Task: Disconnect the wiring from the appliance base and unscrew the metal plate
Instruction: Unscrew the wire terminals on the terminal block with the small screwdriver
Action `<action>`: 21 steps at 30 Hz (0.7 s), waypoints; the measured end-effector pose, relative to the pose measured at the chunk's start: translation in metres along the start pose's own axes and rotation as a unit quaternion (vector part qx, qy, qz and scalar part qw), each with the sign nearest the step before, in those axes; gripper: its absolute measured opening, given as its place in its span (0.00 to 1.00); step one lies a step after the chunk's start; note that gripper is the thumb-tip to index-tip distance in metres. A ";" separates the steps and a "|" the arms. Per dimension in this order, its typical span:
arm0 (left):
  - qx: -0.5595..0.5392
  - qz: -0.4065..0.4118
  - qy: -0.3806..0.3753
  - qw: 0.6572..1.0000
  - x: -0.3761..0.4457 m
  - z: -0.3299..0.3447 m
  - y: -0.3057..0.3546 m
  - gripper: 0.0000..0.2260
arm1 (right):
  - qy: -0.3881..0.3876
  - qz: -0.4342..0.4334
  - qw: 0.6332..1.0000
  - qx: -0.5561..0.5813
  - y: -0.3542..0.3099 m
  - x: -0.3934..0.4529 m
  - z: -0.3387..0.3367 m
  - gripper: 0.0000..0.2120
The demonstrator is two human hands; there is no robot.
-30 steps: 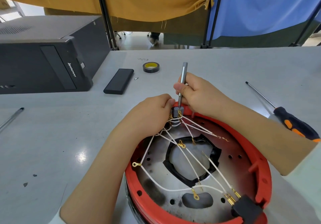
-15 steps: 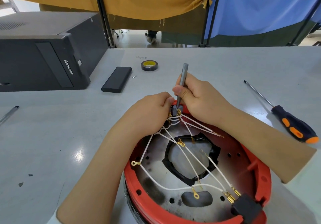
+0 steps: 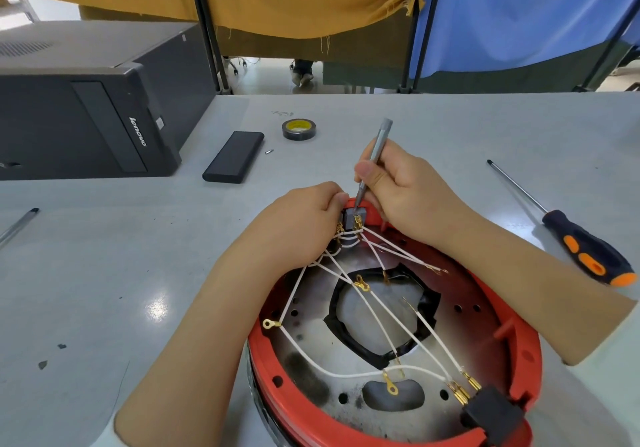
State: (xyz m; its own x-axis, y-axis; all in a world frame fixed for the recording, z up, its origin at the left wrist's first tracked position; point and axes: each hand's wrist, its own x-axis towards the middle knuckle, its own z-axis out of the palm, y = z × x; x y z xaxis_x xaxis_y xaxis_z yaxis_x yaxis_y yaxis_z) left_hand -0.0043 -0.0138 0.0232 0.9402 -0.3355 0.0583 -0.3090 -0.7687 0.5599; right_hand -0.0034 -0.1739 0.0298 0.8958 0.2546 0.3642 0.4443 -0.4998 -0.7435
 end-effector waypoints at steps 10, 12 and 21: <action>-0.007 0.004 0.003 1.000 -0.001 0.000 0.000 0.13 | -0.001 -0.048 0.996 -0.080 -0.005 -0.004 0.002 0.07; -0.006 0.004 0.004 1.000 -0.001 0.000 0.000 0.13 | 0.000 -0.052 0.995 -0.088 -0.003 -0.004 0.002 0.05; 0.002 0.007 0.007 1.000 -0.001 0.000 0.001 0.13 | 0.007 -0.062 0.994 -0.094 -0.003 -0.004 0.002 0.05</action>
State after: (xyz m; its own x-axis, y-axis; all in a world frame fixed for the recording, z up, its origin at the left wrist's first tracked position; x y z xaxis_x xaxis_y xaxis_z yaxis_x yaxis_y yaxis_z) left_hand -0.0057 -0.0140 0.0241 0.9379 -0.3382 0.0776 -0.3222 -0.7658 0.5565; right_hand -0.0089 -0.1716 0.0296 0.8333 0.3127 0.4559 0.5439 -0.6112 -0.5750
